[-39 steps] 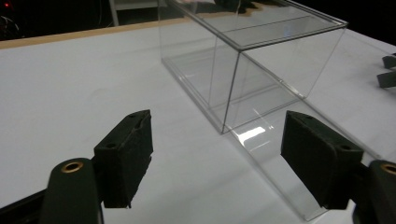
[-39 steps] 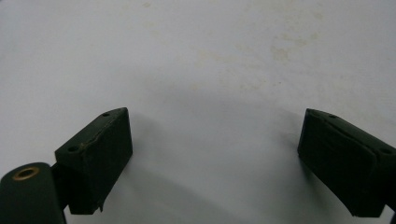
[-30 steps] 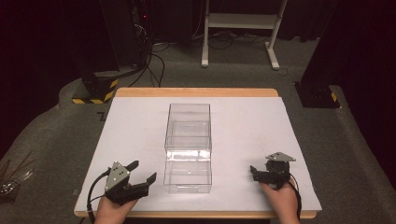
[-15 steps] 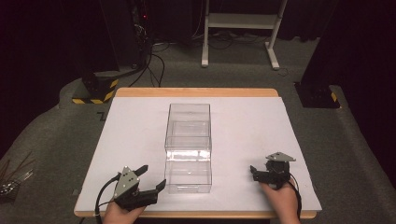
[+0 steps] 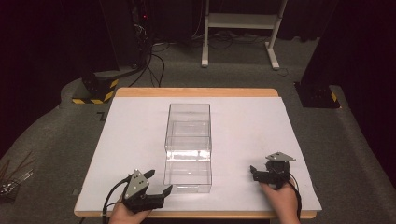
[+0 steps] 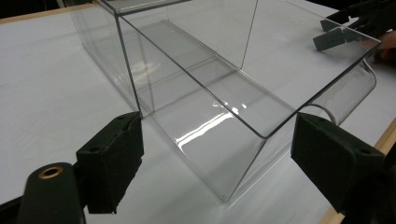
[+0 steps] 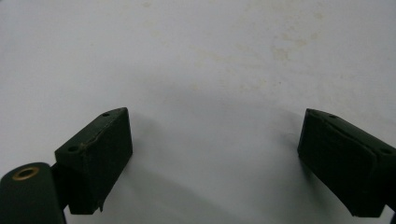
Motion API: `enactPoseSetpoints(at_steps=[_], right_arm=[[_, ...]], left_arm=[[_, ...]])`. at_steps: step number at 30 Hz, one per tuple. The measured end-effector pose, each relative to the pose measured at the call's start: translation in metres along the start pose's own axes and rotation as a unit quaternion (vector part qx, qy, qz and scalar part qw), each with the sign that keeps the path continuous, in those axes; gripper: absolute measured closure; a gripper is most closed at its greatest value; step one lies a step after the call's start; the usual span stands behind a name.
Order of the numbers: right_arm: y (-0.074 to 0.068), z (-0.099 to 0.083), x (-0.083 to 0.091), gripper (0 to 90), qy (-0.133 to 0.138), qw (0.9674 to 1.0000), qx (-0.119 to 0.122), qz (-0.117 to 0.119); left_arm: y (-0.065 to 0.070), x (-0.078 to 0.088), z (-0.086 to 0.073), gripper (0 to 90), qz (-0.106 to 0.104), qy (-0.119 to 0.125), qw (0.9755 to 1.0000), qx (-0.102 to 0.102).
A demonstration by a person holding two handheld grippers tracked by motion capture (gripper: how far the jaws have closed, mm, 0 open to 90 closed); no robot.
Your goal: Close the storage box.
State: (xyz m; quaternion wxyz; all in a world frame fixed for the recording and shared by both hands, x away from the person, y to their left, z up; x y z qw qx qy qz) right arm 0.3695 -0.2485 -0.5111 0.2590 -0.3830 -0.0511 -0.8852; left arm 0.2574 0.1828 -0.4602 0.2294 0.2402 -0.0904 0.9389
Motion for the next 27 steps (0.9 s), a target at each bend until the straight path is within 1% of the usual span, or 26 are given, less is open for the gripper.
enactPoseSetpoints(at_steps=[4, 6, 9, 13, 15, 18, 20, 22, 27], right_arm=[[0.0, 0.0, 0.0, 9.9, 0.0, 1.0, 0.0, 0.0], [0.0, 0.0, 0.0, 9.9, 0.0, 1.0, 0.0, 0.0], [0.0, 0.0, 0.0, 9.9, 0.0, 1.0, 0.0, 0.0], [0.0, 0.0, 0.0, 9.9, 0.0, 1.0, -0.001, 0.0], [0.0, 0.0, 0.0, 9.9, 0.0, 1.0, 0.0, 0.0], [0.0, 0.0, 0.0, 9.9, 0.0, 1.0, 0.0, 0.0], [0.0, 0.0, 0.0, 9.9, 0.0, 1.0, 0.0, 0.0], [0.0, 0.0, 0.0, 9.9, 0.0, 1.0, 0.0, 0.0], [0.0, 0.0, 0.0, 9.9, 0.0, 1.0, -0.001, 0.0]], left_arm=[[0.003, -0.004, -0.002, 17.3, 0.0, -0.004, 1.0, -0.004], [0.005, -0.007, -0.002, 17.3, -0.004, -0.006, 1.0, -0.004], [0.007, -0.009, -0.002, 17.1, -0.002, -0.005, 0.9999, -0.01], [0.008, -0.012, -0.001, 16.2, -0.005, -0.003, 0.9999, -0.01], [0.009, -0.013, -0.001, 16.2, -0.002, 0.0, 0.9999, -0.012], [0.008, -0.014, 0.0, 16.2, 0.001, 0.002, 1.0, -0.007], [0.007, -0.016, 0.001, 16.2, 0.001, 0.002, 1.0, -0.004], [0.006, -0.018, 0.001, 16.2, 0.001, 0.004, 1.0, 0.004], [0.005, -0.021, 0.003, 16.3, 0.0, 0.007, 0.9999, 0.011]])
Point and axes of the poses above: each handheld gripper's, and its own axes: x roughly backward along the jaws, z roughly out of its top, y roughly to its right, the point moved 1 cm from there along -x, roughly forward along the jaws, and after that the axes turned 10 degrees about z, right-handed, at the moved point
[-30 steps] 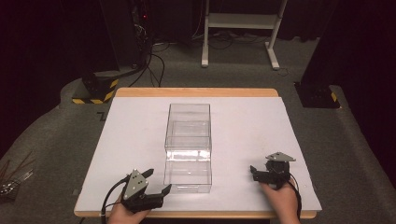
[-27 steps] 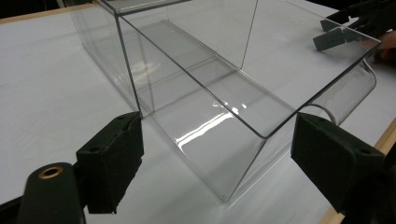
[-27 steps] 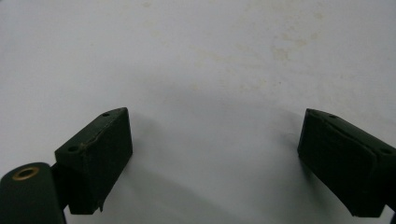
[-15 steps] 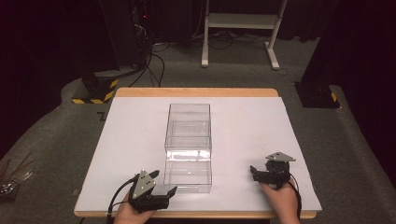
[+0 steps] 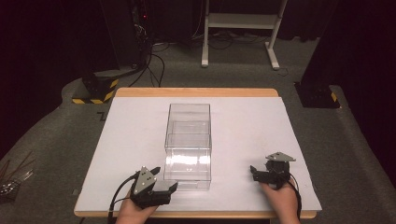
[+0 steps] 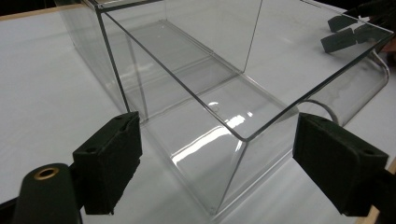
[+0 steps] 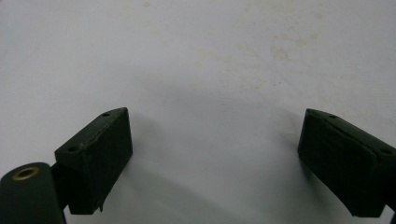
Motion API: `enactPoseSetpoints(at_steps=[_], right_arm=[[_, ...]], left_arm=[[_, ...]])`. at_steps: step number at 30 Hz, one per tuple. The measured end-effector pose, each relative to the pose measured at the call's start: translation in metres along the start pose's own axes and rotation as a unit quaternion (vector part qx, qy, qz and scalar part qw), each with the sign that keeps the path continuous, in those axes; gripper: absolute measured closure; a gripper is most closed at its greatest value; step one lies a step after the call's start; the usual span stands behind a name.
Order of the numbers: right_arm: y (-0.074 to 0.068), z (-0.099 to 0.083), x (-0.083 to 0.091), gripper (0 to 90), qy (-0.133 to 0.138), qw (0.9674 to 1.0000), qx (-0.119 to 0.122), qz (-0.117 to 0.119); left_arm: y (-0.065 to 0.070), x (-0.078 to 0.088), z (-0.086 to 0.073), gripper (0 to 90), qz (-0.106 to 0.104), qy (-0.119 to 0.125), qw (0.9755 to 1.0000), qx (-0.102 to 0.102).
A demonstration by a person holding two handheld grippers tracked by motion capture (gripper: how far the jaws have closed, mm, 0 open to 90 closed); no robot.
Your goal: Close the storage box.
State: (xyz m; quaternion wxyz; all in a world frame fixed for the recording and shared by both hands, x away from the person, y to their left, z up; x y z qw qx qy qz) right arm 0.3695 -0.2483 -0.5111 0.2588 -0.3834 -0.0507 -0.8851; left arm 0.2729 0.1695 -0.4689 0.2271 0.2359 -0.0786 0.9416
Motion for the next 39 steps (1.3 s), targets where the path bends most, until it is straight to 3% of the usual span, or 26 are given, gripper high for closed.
enactPoseSetpoints(at_steps=[23, 39], right_arm=[[0.0, 0.0, 0.0, 9.9, 0.0, 1.0, 0.0, 0.0], [0.0, 0.0, 0.0, 9.9, 0.0, 1.0, 0.001, 0.0]], left_arm=[[-0.007, -0.016, 0.0, 13.0, 0.012, -0.002, 0.9998, 0.015], [-0.016, -0.03, 0.001, 11.0, 0.016, -0.015, 0.9989, 0.041]])
Point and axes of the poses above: each handheld gripper's, and its own axes: x roughly backward along the jaws, z roughly out of its top, y roughly to its right, the point moved 1 cm from there along -x, roughly forward along the jaws, and after that the axes turned 10 degrees about z, right-handed, at the moved point
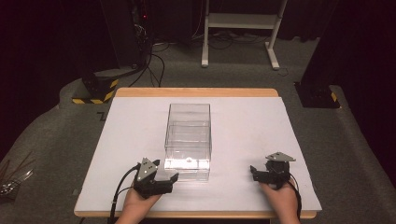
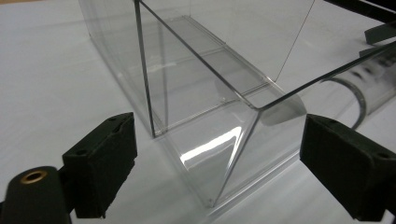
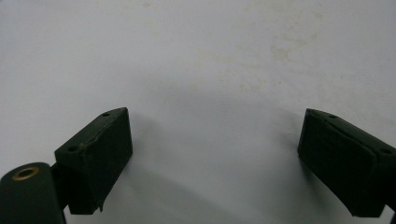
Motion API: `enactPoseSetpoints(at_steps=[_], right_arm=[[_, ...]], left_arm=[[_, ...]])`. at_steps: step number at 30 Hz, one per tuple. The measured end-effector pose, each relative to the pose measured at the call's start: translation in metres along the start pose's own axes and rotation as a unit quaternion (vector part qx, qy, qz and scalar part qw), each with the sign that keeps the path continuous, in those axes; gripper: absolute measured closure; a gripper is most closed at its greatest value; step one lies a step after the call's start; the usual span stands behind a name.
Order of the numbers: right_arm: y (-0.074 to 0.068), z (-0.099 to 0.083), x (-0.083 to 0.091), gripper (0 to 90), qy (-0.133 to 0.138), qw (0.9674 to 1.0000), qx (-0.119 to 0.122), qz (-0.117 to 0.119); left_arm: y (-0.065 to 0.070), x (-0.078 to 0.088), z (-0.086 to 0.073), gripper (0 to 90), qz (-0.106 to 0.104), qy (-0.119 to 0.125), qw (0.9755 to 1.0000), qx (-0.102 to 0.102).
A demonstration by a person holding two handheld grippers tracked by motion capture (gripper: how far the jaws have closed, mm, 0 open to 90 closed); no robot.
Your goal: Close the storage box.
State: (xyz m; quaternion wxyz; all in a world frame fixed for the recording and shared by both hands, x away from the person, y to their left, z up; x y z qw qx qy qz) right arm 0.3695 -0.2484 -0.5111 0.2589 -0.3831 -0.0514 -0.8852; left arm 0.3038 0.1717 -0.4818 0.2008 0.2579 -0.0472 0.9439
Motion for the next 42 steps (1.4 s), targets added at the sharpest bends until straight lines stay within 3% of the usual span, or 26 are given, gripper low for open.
enactPoseSetpoints(at_steps=[13, 42], right_arm=[[0.0, 0.0, 0.0, 9.9, 0.0, 1.0, 0.0, 0.0], [0.0, 0.0, 0.0, 9.9, -0.001, 1.0, -0.001, 0.001]], left_arm=[[-0.004, -0.006, 0.003, 7.0, -0.004, -0.009, 0.9999, -0.007], [-0.012, -0.04, 0.02, 7.2, 0.01, -0.011, 0.9998, 0.011]])
Point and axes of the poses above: each handheld gripper's, and its own axes: x roughly backward along the jaws, z roughly out of its top, y roughly to its right, the point moved 1 cm from there along -x, roughly forward along the jaws, and after that the axes turned 10 degrees about z, right-handed, at the moved point
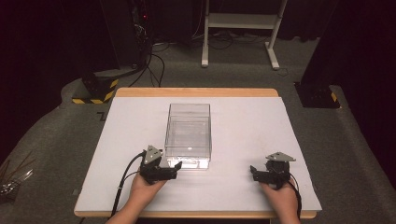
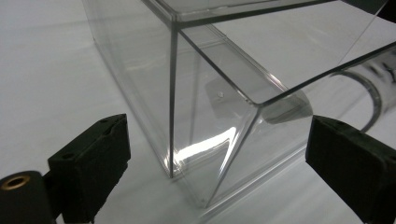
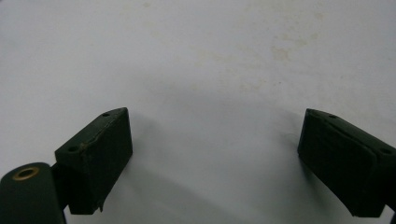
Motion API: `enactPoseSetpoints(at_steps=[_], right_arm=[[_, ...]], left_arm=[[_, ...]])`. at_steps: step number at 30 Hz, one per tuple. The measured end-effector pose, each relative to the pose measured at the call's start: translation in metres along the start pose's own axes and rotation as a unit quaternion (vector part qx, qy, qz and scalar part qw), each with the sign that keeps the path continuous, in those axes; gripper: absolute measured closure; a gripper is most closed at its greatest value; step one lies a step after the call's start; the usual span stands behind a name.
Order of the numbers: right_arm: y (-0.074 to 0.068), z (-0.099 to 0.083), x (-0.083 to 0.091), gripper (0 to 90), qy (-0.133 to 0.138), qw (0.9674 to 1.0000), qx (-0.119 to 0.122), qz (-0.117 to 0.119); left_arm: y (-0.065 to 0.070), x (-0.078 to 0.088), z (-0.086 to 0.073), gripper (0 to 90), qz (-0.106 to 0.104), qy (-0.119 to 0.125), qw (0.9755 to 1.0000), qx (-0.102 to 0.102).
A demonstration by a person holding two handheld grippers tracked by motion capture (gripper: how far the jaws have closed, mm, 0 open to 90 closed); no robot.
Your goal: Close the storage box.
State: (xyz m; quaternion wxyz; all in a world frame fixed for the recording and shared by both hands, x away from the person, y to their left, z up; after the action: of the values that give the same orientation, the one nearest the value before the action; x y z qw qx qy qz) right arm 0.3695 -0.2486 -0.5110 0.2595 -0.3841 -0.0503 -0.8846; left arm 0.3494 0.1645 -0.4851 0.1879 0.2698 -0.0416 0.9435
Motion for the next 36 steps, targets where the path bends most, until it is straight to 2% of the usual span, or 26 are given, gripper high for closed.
enactPoseSetpoints(at_steps=[15, 23, 28, 31, 36], right_arm=[[0.0, 0.0, 0.0, 9.9, 0.0, 1.0, 0.0, 0.0], [0.0, 0.0, 0.0, 9.9, 0.0, 1.0, 0.0, 0.0], [0.0, 0.0, 0.0, 9.9, 0.0, 1.0, 0.0, 0.0], [0.0, 0.0, 0.0, 9.9, 0.0, 1.0, 0.0, 0.0], [0.0, 0.0, 0.0, 9.9, 0.0, 1.0, 0.0, 0.0]], left_arm=[[-0.007, -0.014, 0.008, 8.8, 0.012, 0.003, 0.9998, 0.013], [-0.011, -0.02, 0.009, 11.8, 0.015, 0.002, 0.9996, 0.026], [-0.012, -0.023, 0.009, 15.5, 0.02, -0.001, 0.9993, 0.032], [-0.014, -0.024, 0.009, 21.0, 0.028, 0.001, 0.9991, 0.031], [-0.015, -0.026, 0.009, 22.7, 0.018, -0.003, 0.9988, 0.045]])
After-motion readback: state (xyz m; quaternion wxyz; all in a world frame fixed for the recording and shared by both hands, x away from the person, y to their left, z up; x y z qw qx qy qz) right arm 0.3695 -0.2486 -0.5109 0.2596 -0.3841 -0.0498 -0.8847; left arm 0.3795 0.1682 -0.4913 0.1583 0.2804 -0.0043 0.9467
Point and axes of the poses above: each handheld gripper's, and its own axes: x roughly backward along the jaws, z roughly out of its top, y roughly to its right, the point moved 1 cm from there along -x, roughly forward along the jaws, and after that the axes turned 10 degrees about z, right-handed, at the moved point
